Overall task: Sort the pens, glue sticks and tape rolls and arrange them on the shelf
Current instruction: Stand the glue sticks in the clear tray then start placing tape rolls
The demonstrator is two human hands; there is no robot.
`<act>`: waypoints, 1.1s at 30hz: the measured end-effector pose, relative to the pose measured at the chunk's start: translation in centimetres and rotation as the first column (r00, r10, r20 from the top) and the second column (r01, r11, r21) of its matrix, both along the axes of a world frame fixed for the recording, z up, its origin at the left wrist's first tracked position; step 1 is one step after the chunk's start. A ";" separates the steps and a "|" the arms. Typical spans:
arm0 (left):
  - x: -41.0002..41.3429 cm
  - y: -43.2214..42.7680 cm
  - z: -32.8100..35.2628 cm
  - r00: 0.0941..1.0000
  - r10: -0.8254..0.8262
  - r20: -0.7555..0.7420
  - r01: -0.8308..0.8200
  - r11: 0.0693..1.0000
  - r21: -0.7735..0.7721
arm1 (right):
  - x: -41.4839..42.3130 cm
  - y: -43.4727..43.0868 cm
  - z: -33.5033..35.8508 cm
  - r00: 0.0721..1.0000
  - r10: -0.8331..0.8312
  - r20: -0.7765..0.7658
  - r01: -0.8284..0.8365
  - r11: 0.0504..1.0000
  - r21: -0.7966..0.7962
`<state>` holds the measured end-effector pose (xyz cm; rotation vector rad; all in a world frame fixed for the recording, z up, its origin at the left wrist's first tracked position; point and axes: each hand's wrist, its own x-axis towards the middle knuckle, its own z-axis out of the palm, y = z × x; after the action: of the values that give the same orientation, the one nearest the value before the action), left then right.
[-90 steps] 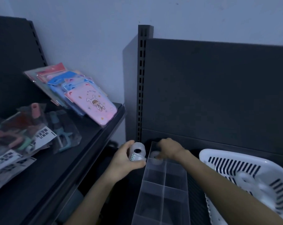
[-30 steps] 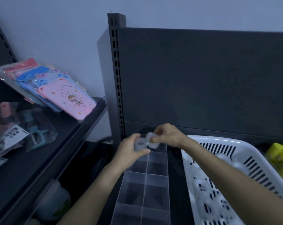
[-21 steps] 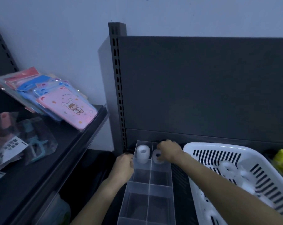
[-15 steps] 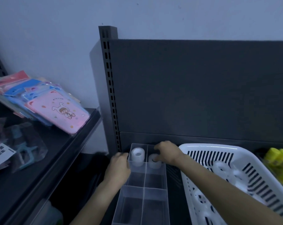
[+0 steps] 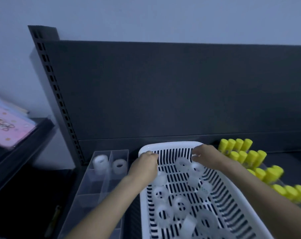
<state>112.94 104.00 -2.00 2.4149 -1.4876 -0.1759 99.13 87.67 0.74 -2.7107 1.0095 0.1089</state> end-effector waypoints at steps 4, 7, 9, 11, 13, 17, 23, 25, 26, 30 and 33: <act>-1.8 -1.5 -0.7 0.972 -0.117 0.205 0.042 0.940 0.338 | -0.7 -0.2 -1.6 0.999 0.001 -0.051 0.001 0.999 0.049; -2.3 -2.0 -1.1 0.961 -0.120 0.249 0.006 0.909 0.416 | -0.8 0.3 -2.7 0.998 0.005 -0.059 -0.002 0.999 0.049; -2.6 -2.3 -1.1 0.969 -0.103 0.226 0.000 0.909 0.416 | -1.1 0.5 -3.5 0.996 0.020 -0.084 -0.016 0.999 0.043; -3.1 -2.6 -1.4 0.981 -0.072 0.178 -0.010 0.907 0.421 | -1.2 0.8 -4.2 0.991 0.046 -0.125 -0.040 0.998 0.049; -3.6 -2.9 -1.9 0.992 -0.019 0.128 -0.035 0.911 0.411 | -1.4 0.9 -4.6 0.990 0.067 -0.123 -0.060 0.996 0.060; -3.5 -3.6 -2.0 0.958 0.016 0.285 -0.111 0.940 0.322 | -1.6 0.5 -4.6 0.999 0.046 -0.022 -0.044 0.995 0.085; -2.6 -4.6 -2.3 0.989 0.117 0.094 -0.139 0.949 0.283 | -1.6 -0.4 -4.1 0.987 -0.025 0.159 0.000 0.988 0.152; -3.1 -4.8 -2.1 0.995 0.098 0.022 -0.101 0.977 0.186 | -1.7 -0.5 -4.2 0.984 -0.039 0.176 0.011 0.987 0.159; -3.2 -5.0 -2.2 0.996 0.084 -0.011 -0.081 0.986 0.144 | -1.7 -0.6 -4.2 0.983 -0.045 0.181 0.015 0.987 0.163; -2.7 -4.8 -2.3 0.972 0.157 -0.174 -0.166 0.985 -0.041 | -1.8 -0.7 -4.4 0.977 -0.052 0.207 0.012 0.982 0.190; -1.9 -4.5 -2.6 0.971 0.182 -0.157 -0.185 0.983 -0.004 | -1.7 -0.7 -4.4 0.971 -0.057 0.231 0.013 0.982 0.191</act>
<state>111.01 99.53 -4.58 2.4450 -1.1866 -0.3010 97.41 87.00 -3.69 -2.4627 0.9261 -0.1161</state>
